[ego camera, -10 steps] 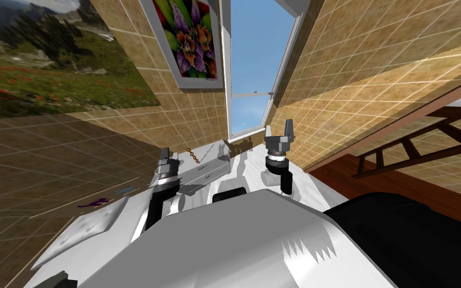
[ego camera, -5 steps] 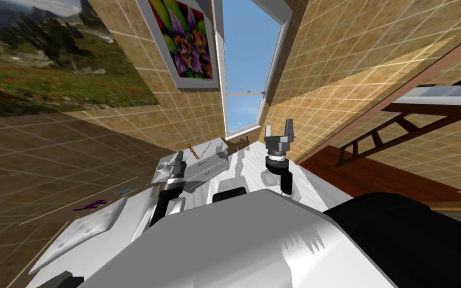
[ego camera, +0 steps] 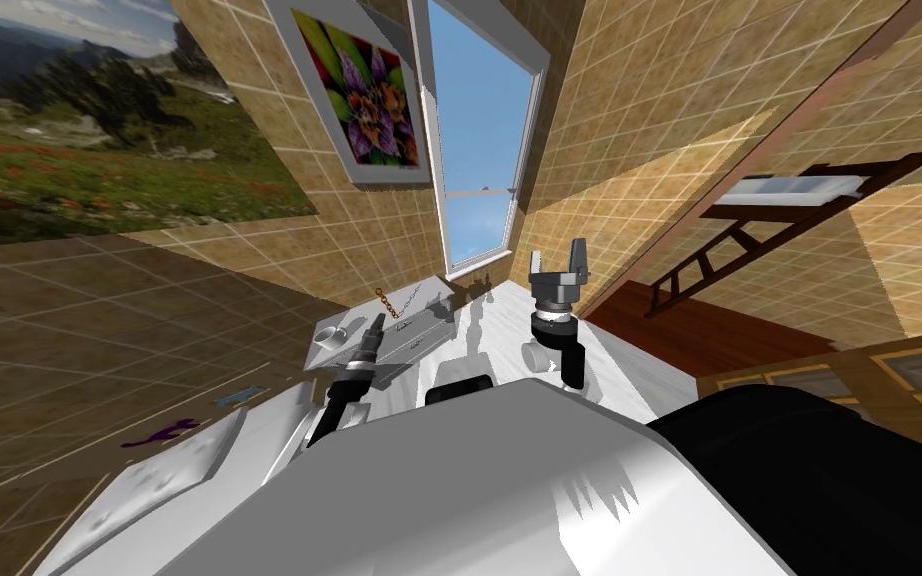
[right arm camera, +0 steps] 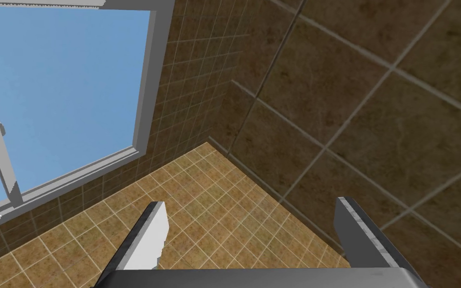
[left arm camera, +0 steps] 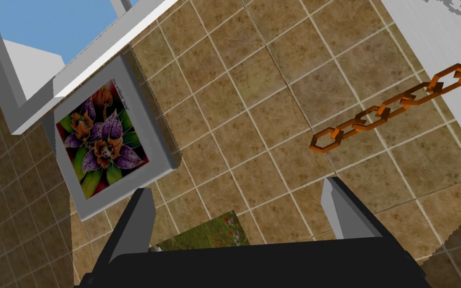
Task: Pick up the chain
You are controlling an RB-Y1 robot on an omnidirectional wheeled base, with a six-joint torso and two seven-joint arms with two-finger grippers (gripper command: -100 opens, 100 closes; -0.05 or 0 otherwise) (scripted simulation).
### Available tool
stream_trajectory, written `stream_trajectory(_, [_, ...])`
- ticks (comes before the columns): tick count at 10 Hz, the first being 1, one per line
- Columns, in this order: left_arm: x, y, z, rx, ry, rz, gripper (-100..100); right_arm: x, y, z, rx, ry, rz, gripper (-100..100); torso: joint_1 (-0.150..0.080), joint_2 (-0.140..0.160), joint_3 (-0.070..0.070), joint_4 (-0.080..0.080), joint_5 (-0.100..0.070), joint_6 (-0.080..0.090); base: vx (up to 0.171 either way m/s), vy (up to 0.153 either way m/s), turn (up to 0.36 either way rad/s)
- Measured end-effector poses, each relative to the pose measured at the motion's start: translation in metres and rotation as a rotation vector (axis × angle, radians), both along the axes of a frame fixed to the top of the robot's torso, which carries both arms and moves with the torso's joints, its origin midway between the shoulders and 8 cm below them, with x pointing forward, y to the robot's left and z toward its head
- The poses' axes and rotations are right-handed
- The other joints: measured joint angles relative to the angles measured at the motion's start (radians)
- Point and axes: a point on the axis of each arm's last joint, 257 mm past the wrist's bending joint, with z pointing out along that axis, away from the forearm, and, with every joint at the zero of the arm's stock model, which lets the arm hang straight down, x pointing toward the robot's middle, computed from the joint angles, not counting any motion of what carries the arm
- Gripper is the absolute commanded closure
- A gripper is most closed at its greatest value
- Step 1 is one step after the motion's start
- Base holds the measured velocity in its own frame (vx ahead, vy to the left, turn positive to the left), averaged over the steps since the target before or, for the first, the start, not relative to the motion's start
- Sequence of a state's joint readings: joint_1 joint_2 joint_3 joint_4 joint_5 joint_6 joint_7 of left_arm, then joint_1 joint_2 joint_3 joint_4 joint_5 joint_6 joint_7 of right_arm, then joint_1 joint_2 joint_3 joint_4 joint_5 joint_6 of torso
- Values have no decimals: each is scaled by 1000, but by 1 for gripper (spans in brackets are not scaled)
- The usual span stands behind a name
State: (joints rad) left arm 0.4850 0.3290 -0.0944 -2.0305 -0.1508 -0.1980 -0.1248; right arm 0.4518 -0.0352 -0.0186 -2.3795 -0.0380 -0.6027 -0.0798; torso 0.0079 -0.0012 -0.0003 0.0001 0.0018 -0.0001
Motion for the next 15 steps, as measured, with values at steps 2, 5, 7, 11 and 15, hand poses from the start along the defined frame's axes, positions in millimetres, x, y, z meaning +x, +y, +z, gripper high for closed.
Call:
stream_trajectory(2, [3,1,-26,63,61,-12,-100,0,0,0,0,0,0,0,-2,-7,-4,-2,0,0,154,79,-93])
stream_trajectory(5, [1,9,-68,172,157,-22,-100,0,0,0,0,0,0,0,-2,-16,-9,-4,0,0,217,79,-48])
stream_trajectory(7, [-2,14,-85,234,200,-26,-100,0,0,0,0,0,0,0,-2,-13,-8,-3,0,0,199,84,-29])
stream_trajectory(11, [-6,34,-122,371,289,-30,-100,0,0,0,0,0,0,0,-2,-13,-8,-3,0,0,190,74,-11])
stream_trajectory(15, [-5,50,-129,402,309,-14,-100,0,0,0,0,0,0,0,-9,0,-1,0,-2,0,10,-14,-94])
